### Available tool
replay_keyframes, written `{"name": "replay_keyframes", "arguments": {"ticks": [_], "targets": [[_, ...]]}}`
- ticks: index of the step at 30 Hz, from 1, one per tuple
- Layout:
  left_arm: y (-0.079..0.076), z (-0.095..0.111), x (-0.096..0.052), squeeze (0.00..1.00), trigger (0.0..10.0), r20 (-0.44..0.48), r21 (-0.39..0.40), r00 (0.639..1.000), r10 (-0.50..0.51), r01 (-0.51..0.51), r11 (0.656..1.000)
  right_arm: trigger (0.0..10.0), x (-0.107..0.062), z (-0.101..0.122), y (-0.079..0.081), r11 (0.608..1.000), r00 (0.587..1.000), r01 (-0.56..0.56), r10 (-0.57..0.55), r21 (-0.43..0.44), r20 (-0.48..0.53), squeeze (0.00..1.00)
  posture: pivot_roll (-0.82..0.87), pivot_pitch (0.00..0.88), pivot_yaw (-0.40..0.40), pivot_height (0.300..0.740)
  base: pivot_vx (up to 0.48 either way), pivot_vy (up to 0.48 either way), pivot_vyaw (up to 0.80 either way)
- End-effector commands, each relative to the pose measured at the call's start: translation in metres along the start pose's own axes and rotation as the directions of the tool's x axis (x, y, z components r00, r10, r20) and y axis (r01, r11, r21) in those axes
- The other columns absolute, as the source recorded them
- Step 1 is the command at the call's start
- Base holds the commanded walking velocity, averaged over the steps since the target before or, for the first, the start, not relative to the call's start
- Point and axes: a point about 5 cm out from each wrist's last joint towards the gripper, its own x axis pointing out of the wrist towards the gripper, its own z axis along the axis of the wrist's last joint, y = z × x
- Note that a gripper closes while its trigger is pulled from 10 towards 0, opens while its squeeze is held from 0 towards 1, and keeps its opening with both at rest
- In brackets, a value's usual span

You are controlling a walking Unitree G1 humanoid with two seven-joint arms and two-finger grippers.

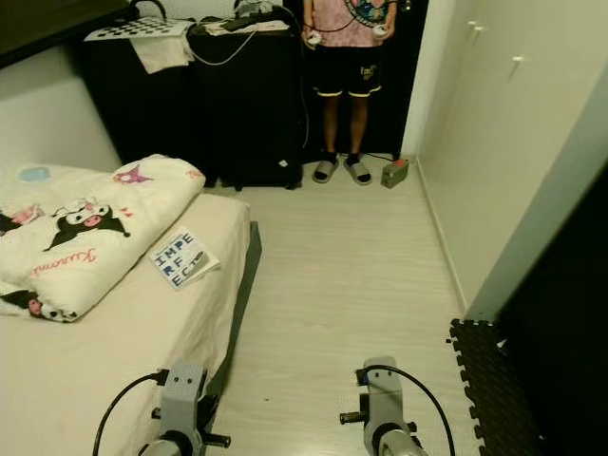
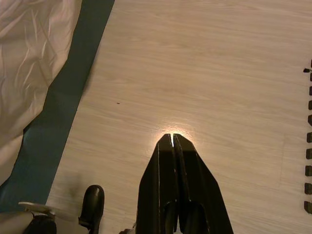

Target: Clean up the room

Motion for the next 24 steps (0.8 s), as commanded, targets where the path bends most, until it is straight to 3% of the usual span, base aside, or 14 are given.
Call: {"name": "replay_keyframes", "arguments": {"ticks": [1,6,24], "targets": [[0.0023,-0.0056,-0.0022,0.00,10.0,-0.030,0.019,1.000,0.002,-0.002,1.000,10.0,-0.0010,-0.0029,-0.0009,1.000,1.000,0.003,-0.003,-0.007,-0.011,0.00,-0.04,0.064,0.003,0.740,0.000,0.000,0.00],[0.0024,-0.0060,-0.0024,0.00,10.0,-0.031,0.024,1.000,0.004,-0.003,1.000,10.0,-0.0006,-0.0016,0.0000,0.999,1.000,-0.011,0.011,-0.037,-0.007,0.00,-0.04,0.064,0.002,0.740,0.000,0.000,0.00],[0.0015,-0.0048,-0.0020,0.00,10.0,-0.025,0.013,1.000,-0.006,0.006,1.000,10.0,0.0009,0.0019,0.0027,0.999,1.000,-0.015,0.015,-0.038,0.005,0.00,-0.04,0.064,0.009,0.740,0.000,0.000,0.80]]}}
